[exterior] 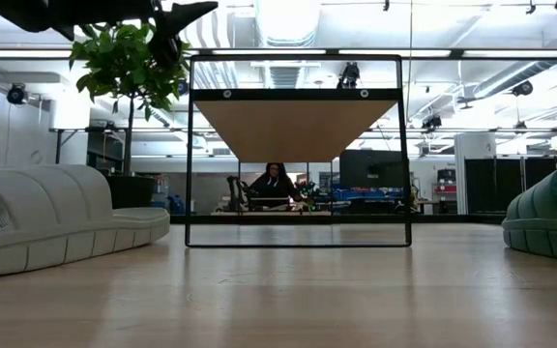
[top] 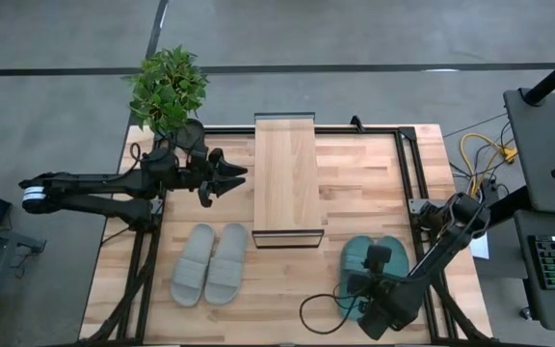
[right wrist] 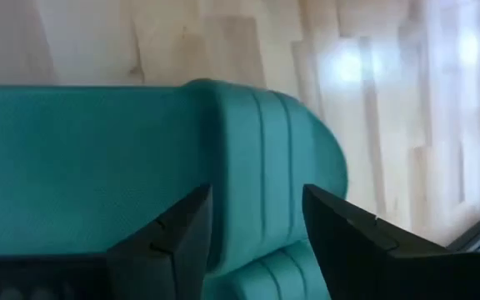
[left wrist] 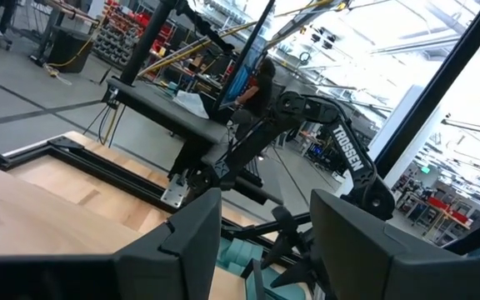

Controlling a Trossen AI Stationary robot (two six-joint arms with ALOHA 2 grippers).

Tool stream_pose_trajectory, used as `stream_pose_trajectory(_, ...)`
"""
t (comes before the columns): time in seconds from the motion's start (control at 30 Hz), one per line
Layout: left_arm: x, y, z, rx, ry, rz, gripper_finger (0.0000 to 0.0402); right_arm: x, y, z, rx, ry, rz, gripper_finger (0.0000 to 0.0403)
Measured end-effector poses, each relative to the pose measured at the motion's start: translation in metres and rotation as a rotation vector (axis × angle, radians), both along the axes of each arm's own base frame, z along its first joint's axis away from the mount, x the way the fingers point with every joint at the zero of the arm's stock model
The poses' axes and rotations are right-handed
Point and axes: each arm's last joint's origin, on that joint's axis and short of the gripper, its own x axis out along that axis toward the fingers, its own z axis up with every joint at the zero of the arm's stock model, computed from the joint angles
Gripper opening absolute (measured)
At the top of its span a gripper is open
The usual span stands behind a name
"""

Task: Pick and place slides into the shelf
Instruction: Put the left green slipper on the shelf

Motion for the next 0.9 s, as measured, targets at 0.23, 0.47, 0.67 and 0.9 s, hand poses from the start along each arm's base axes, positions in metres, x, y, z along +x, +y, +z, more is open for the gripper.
stream_pose_trajectory(0.23,0.0,0.0,-0.001,0.0,0.004,0.001,0.017,-0.001,0.0,-0.011,0.031,0.032,0.058,0.0176)
stream_pose_trajectory(0.47,0.0,0.0,-0.001,0.0,0.004,0.001,0.017,-0.01,-0.012,-0.034,-0.025,0.053,0.008,0.0169)
stream_pose_trajectory(0.67,0.0,0.0,-0.001,-0.002,0.004,0.0,0.017,-0.014,-0.021,-0.043,-0.054,0.054,-0.031,0.0156)
stream_pose_trajectory(0.9,0.0,0.0,-0.001,-0.002,0.004,0.001,0.017,-0.014,-0.027,-0.047,-0.074,0.054,-0.061,0.0119)
